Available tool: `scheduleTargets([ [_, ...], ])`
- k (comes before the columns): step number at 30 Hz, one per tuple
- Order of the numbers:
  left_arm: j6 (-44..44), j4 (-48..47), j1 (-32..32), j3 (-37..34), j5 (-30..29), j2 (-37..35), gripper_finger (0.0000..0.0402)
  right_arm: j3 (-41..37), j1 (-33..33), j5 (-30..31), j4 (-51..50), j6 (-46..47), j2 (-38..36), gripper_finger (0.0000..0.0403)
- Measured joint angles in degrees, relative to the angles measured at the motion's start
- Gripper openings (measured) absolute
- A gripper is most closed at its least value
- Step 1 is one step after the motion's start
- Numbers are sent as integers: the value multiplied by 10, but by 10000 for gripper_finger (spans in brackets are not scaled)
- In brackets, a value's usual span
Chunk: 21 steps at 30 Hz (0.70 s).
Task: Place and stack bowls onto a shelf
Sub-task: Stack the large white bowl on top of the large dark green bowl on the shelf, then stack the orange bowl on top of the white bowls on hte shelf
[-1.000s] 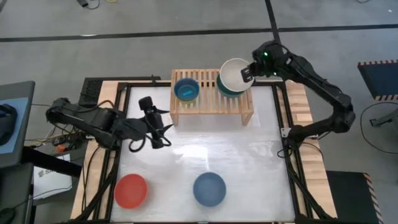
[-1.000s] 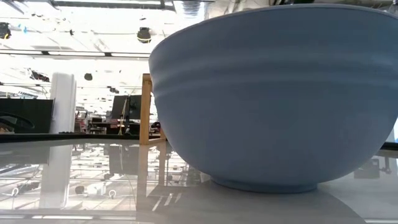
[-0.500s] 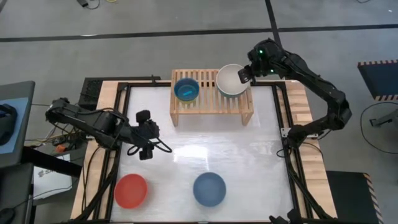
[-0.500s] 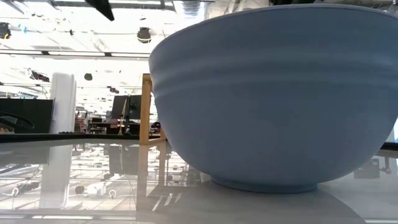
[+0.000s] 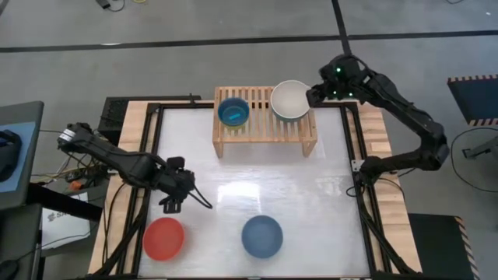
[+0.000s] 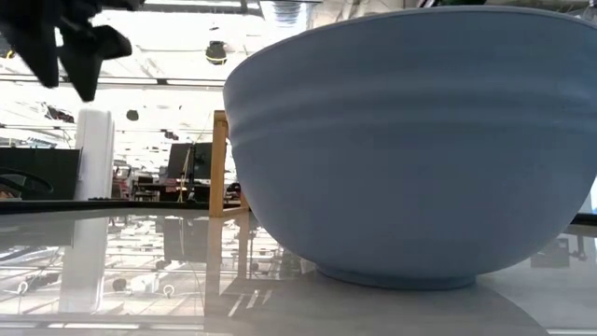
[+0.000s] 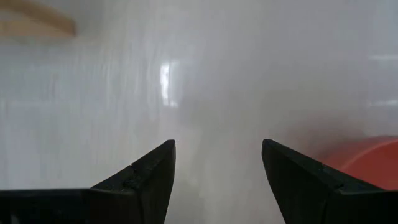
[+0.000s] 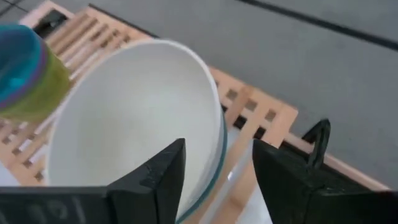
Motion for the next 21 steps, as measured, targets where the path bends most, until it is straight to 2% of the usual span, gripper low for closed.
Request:
scheduleTargets([
  [10,-3,-5,0,-26,44,0,224,-58,4,-3,19,4,10,171],
  [21,-34,-5,-25,-26,155,0,224,-59,18,-3,61,7,-62,182],
])
